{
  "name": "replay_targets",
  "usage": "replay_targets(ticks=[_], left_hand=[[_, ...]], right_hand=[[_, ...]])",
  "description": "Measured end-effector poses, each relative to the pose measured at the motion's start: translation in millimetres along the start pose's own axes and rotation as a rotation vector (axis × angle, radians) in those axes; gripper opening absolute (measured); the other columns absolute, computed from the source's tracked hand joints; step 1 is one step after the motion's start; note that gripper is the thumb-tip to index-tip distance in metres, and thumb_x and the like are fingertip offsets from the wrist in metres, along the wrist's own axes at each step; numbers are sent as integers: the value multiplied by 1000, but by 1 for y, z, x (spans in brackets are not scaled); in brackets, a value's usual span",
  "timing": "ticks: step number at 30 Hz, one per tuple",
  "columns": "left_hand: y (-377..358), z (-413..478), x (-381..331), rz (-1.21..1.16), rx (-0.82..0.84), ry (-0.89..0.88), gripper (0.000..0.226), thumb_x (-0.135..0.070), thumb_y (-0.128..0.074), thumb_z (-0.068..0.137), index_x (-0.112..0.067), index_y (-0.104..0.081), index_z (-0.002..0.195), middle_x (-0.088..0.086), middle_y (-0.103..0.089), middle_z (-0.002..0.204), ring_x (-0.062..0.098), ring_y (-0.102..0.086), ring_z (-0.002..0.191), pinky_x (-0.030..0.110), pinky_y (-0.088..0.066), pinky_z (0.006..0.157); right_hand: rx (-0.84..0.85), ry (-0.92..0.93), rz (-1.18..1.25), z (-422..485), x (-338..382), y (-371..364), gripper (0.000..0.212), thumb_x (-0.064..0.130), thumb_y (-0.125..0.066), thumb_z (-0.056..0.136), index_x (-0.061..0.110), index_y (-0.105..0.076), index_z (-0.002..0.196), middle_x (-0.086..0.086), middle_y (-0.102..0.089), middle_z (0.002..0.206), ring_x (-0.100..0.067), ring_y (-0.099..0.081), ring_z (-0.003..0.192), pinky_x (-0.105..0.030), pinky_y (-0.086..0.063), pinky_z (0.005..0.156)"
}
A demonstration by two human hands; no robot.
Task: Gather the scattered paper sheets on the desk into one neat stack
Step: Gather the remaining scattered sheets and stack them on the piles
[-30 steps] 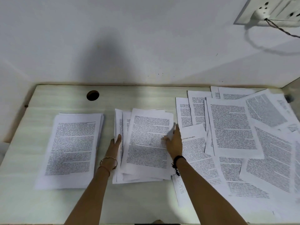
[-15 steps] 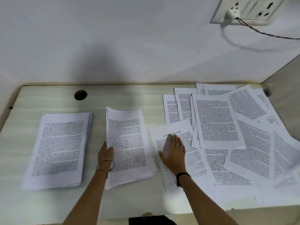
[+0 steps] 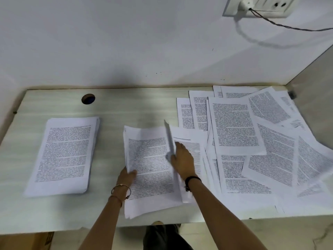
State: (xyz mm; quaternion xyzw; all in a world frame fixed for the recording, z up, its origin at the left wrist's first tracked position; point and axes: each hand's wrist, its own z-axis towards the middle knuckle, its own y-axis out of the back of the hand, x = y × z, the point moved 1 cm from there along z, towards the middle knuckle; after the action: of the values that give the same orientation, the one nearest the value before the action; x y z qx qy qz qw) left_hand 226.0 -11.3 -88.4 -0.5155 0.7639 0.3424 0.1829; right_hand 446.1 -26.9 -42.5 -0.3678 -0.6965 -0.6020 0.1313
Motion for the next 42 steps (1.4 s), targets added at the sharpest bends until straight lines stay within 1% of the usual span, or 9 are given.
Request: replay_targets(ticks=[5, 7, 11, 21, 26, 29, 34, 37, 42], left_hand=[[-32, -11, -8, -263, 146, 33, 54, -44, -52, 90, -6, -52, 128, 11, -59, 124, 28, -55, 116, 43, -39, 108], [-35, -13, -12, -431, 167, 92, 54, -53, -40, 92, -11, -55, 124, 11, -62, 118, 29, -57, 112, 43, -41, 106], [-29, -11, -16, -385, 144, 31, 63, -56, -37, 90, -14, -46, 135, 8, -56, 130, 27, -52, 121, 40, -37, 109], [-43, -16, -1, -343, 103, 4, 48, -13, -66, 84, -2, -52, 128, 14, -57, 129, 26, -55, 116, 30, -39, 102], [-45, -22, -1, -392, 29, 9, 40, -3, -58, 88, 4, -51, 126, 16, -56, 124, 33, -60, 104, 32, -50, 87], [-36, -20, -13, -518, -102, 17, 34, -10, -58, 90, 3, -54, 121, 12, -59, 106, 25, -58, 85, 33, -51, 82], [-46, -22, -30, -893, -10, 66, 37, -12, -51, 93, -3, -47, 129, 7, -62, 96, 21, -65, 76, 41, -52, 80], [-57, -30, -31, -921, 140, 136, 30, 0, -49, 91, -2, -51, 121, 10, -61, 108, 23, -61, 88, 33, -58, 67], [10, 2, -10, -722, -320, 56, 64, 0, -61, 84, -16, -31, 138, 18, -47, 131, 24, -51, 93, 38, -49, 77]], right_hand=[[419, -169, 470, -12, 22, -11, 51, 55, -43, 95, 13, -60, 119, -1, -64, 104, -18, -63, 88, -34, -52, 78], [290, -160, 490, -16, 11, -6, 52, 61, -38, 94, 17, -64, 87, 2, -61, 82, -12, -56, 74, -29, -46, 72], [-262, -314, -2, -24, -45, 7, 35, 32, -51, 95, 8, -53, 120, -14, -52, 121, -30, -48, 111, -40, -45, 85], [-147, -163, -37, -49, -39, -34, 45, 12, -41, 96, 0, -37, 139, -19, -38, 135, -32, -40, 114, -34, -47, 81], [-124, -106, -192, -43, -38, -26, 47, 34, -25, 96, 8, -54, 123, -12, -48, 127, -30, -48, 112, -38, -46, 80], [-230, -283, 1, -45, -47, -20, 47, 47, -46, 94, 18, -50, 131, -6, -49, 130, -27, -46, 119, -40, -45, 90], [-78, -514, 999, -52, -42, -11, 51, 34, -68, 86, 18, -42, 127, 4, -60, 94, -16, -59, 94, -30, -46, 91], [42, -411, 896, -42, -48, -10, 30, 16, -64, 90, 18, -57, 119, 0, -66, 115, -18, -64, 105, -37, -52, 94], [45, -445, 720, -39, -86, 24, 23, 18, -58, 92, 20, -57, 115, 2, -66, 114, -21, -61, 106, -32, -52, 87]])
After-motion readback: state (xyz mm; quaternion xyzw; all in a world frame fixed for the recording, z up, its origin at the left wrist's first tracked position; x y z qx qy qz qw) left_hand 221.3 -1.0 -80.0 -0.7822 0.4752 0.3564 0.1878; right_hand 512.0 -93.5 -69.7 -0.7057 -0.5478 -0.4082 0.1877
